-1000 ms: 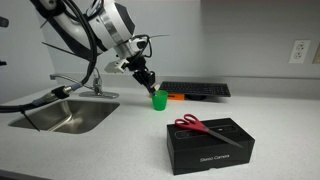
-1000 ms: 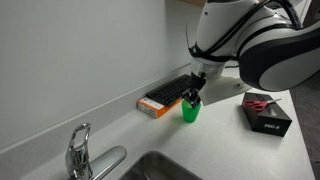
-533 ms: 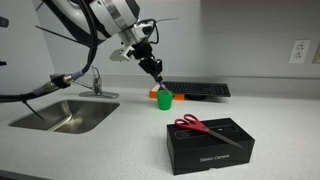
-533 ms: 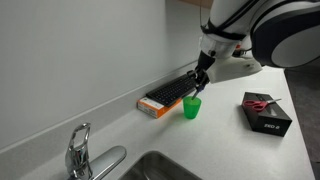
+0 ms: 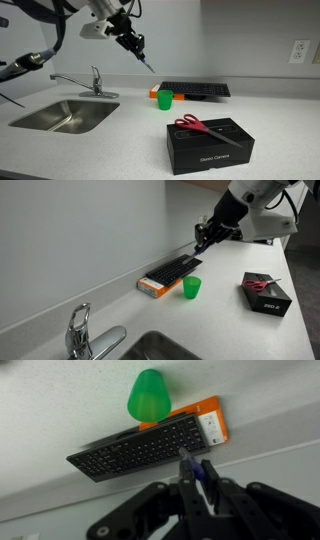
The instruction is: Remove the pen from the green cup
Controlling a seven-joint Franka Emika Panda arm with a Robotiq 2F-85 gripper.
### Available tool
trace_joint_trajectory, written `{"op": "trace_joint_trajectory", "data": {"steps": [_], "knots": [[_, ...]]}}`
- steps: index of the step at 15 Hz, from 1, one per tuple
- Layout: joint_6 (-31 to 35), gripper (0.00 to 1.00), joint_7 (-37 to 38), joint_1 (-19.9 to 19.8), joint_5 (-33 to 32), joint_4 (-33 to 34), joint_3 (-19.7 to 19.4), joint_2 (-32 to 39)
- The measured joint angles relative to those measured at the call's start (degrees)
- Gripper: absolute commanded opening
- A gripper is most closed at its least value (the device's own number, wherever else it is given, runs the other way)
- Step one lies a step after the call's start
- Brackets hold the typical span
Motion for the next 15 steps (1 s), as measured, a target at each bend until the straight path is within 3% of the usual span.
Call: {"op": "trace_joint_trajectory", "data": {"steps": [6,15], "knots": [[4.4,0.04,3.4,0.4,-3.1,-4.3,7.2,3.7],[4.8,0.04,0.3,0.4,-4.8,-4.5,7.8,14.3]]}}
